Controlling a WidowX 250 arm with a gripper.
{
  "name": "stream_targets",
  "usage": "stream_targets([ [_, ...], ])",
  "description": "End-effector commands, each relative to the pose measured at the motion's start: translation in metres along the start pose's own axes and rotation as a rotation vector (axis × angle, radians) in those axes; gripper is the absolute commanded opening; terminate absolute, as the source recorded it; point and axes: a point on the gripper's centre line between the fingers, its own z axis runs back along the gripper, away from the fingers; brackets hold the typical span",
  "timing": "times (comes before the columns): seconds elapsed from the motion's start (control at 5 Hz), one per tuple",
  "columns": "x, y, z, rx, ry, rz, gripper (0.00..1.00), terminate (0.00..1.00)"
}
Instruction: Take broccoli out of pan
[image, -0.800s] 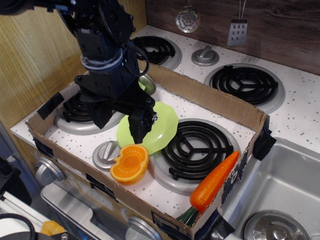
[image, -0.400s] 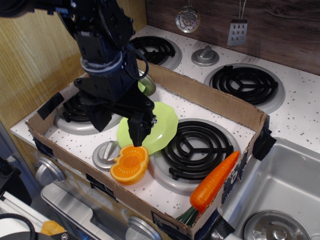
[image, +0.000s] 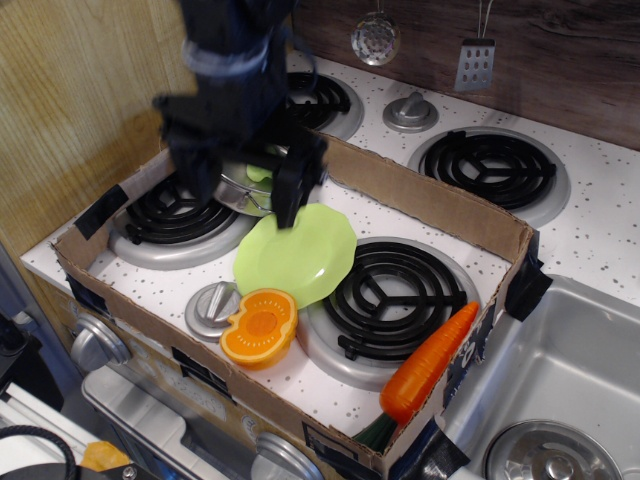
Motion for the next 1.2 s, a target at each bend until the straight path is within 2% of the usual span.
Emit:
stream_targets([
  [0.0,0.060,0.020,0.010,0.077,-0.143,-0.004,1.00,0.00],
  [0.2,0.084,0.026,0.000,0.051,-0.183,-0.033,1.00,0.00],
  [0.4,0.100,0.030,-0.021,0.024,-0.210,-0.042,1.00,0.00],
  [0.6,0.104,0.031,-0.033,0.000,-0.244,-0.044,1.00,0.00],
  [0.8,0.106,0.033,-0.055,0.021,-0.260,-0.045,1.00,0.00],
  [1.0,0.109,0.036,-0.067,0.069,-0.275,-0.033,1.00,0.00],
])
